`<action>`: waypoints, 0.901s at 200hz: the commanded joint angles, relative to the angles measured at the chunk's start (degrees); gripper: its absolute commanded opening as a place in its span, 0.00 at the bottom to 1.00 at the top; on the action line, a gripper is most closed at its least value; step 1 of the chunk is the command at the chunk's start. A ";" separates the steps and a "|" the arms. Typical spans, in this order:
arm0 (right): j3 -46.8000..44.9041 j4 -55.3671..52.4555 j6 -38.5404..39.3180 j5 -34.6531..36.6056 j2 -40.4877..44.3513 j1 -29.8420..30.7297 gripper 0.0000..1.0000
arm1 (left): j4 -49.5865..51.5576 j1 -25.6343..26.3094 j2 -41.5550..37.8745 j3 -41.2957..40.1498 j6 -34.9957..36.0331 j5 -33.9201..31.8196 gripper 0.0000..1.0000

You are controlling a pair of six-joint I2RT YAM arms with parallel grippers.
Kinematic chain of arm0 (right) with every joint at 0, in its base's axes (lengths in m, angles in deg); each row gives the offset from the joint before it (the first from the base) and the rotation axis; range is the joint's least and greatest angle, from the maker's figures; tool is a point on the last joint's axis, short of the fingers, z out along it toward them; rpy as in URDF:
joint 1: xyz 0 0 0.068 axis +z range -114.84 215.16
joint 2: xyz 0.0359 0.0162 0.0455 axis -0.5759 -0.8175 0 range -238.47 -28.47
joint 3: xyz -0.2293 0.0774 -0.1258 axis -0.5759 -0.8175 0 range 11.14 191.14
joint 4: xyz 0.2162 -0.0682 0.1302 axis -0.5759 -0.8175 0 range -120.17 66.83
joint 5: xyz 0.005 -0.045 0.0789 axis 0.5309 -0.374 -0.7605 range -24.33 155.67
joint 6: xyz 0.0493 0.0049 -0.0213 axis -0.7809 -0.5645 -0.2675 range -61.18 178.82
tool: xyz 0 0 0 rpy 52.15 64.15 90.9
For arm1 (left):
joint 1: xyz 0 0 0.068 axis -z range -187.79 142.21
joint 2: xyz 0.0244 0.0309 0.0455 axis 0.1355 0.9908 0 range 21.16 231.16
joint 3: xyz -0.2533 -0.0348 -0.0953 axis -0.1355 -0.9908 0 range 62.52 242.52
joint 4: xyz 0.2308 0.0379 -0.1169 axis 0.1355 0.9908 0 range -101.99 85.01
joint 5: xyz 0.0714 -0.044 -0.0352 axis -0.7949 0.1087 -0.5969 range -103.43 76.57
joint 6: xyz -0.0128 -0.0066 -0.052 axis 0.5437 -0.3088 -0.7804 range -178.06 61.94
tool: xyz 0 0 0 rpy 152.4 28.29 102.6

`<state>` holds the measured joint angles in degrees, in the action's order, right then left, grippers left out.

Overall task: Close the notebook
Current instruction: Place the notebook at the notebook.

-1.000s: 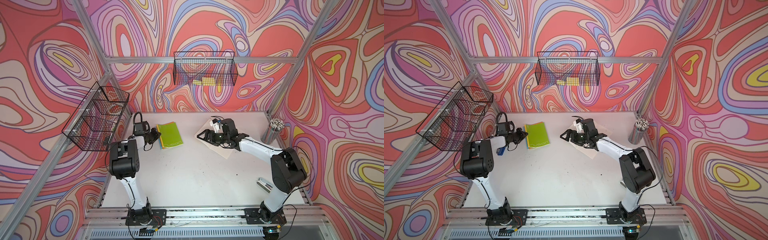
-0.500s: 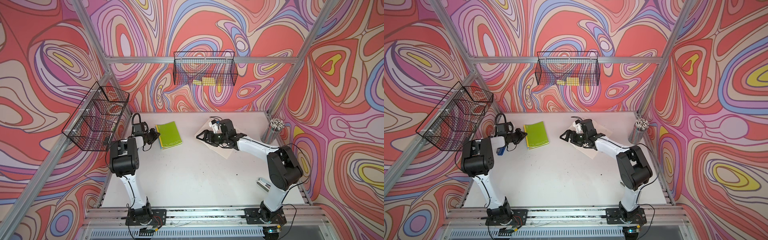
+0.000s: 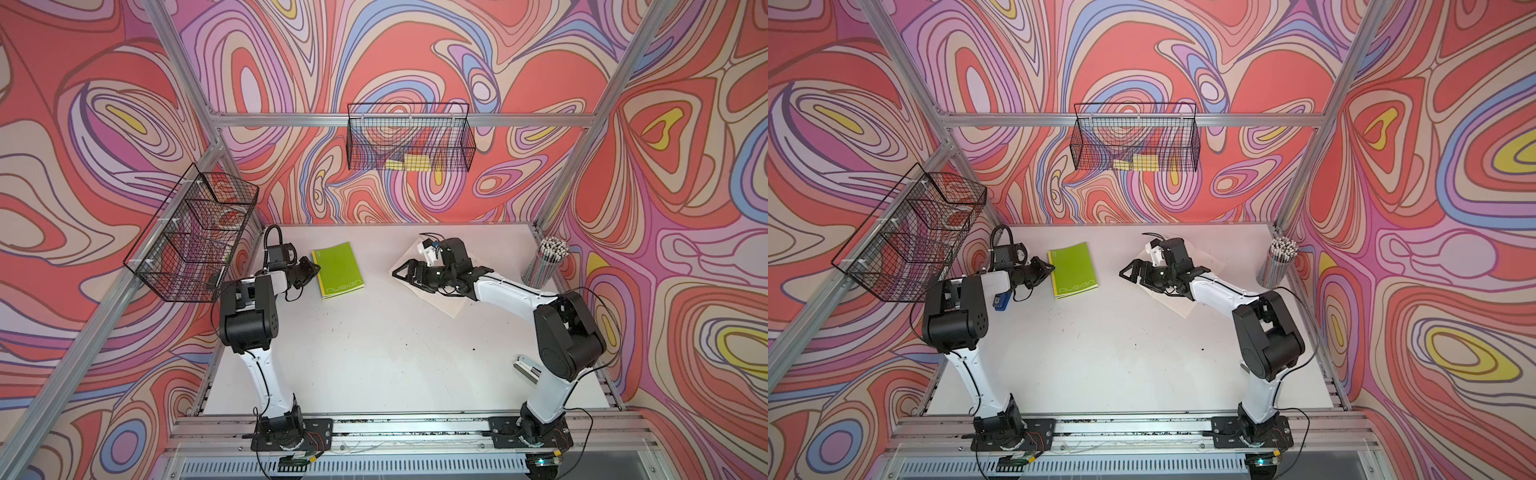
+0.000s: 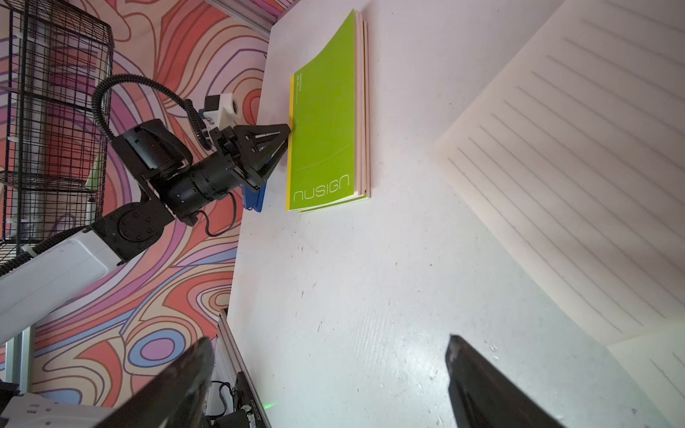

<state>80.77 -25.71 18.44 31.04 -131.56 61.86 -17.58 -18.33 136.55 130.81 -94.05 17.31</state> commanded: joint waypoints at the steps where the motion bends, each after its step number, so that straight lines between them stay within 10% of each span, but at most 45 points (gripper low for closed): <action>1: -0.65 1.16 -0.40 -0.80 -0.27 -0.15 0.98 | 2.24 -0.26 -0.26 1.19 1.62 -1.94 0.36; 180: -11.26 -2.28 0.92 2.72 16.60 -0.13 0.98 | 12.86 8.23 -28.91 -8.40 3.63 -4.09 0.40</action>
<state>73.01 -27.05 18.81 31.85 -118.58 61.86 -8.05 -12.54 109.36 125.98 -90.84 12.41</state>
